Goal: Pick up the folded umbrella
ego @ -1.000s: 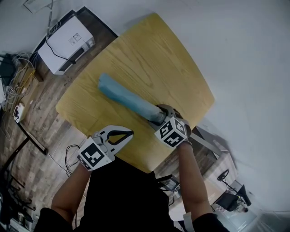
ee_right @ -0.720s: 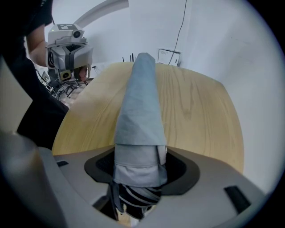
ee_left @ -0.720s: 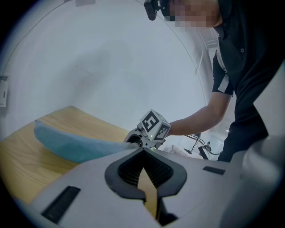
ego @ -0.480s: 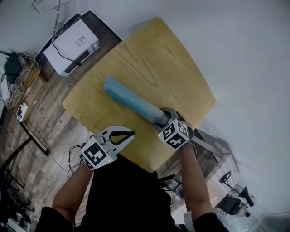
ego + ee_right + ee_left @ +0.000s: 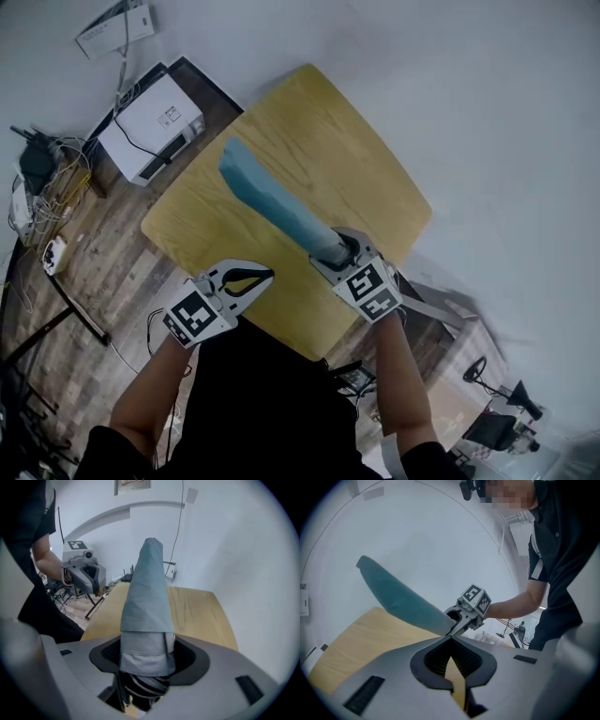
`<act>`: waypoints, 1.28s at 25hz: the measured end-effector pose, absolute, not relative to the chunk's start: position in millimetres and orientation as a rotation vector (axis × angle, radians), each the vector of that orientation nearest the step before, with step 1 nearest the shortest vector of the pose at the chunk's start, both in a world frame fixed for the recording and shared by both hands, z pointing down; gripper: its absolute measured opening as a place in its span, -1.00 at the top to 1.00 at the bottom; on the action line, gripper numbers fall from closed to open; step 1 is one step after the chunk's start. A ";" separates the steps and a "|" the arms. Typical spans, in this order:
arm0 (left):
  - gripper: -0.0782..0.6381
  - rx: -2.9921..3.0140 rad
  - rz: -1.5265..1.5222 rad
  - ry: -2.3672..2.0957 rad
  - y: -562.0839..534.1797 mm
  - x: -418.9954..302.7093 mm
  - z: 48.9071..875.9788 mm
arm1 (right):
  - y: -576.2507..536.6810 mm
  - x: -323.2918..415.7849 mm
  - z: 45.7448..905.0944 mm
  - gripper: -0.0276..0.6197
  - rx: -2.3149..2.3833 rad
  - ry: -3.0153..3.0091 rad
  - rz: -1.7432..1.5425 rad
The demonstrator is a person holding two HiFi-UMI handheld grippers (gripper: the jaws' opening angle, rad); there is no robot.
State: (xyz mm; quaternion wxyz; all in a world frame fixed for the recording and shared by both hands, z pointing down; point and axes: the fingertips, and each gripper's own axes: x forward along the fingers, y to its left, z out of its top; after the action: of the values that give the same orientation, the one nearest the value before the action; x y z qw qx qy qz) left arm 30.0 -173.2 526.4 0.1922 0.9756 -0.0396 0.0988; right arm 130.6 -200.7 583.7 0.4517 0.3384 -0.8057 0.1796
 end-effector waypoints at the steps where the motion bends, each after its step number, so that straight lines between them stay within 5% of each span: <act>1: 0.76 2.755 0.272 -0.120 -176.6 29.2 520.4 | -203.0 128.8 571.3 0.06 0.864 -2.017 0.436; 21: 0.76 2.992 0.182 -0.067 -102.4 89.1 365.5 | -78.7 179.4 318.8 0.06 1.309 -2.505 0.035; 32: 0.76 3.040 0.194 0.020 -19.3 101.8 339.9 | 22.3 221.7 270.9 0.06 1.510 -2.665 0.002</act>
State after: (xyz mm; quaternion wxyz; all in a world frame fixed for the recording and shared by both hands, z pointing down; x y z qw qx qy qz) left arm 101.8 -19.3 339.9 0.0474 0.9968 0.0064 0.0635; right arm 221.7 22.3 270.9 0.0393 0.4926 -0.8694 0.0005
